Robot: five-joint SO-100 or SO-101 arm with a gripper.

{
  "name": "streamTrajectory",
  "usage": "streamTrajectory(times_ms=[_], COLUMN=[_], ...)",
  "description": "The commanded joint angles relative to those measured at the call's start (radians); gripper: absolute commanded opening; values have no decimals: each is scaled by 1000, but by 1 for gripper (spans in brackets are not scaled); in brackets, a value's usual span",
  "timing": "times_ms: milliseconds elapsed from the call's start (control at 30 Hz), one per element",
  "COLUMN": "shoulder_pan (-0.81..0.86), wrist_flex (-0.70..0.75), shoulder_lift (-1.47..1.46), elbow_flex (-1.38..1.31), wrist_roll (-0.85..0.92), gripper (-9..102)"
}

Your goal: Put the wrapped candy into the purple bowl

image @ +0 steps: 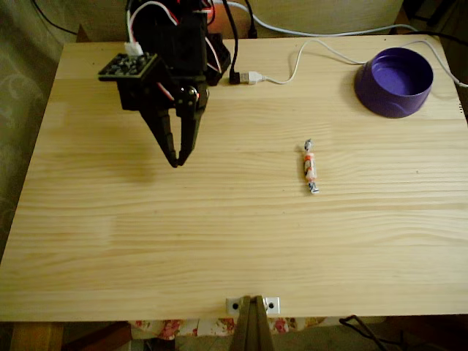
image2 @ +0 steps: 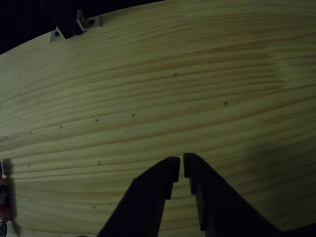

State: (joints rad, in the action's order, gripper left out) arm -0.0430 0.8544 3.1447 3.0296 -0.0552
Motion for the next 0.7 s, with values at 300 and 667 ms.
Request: streamTrajectory(times_ms=[300, 667], shoulder_pan=[31, 37], wrist_flex=[17, 17], shoulder_lift=[12, 12], elbow_flex=[-3, -3], wrist_roll=[-31, -37], gripper=[1, 1])
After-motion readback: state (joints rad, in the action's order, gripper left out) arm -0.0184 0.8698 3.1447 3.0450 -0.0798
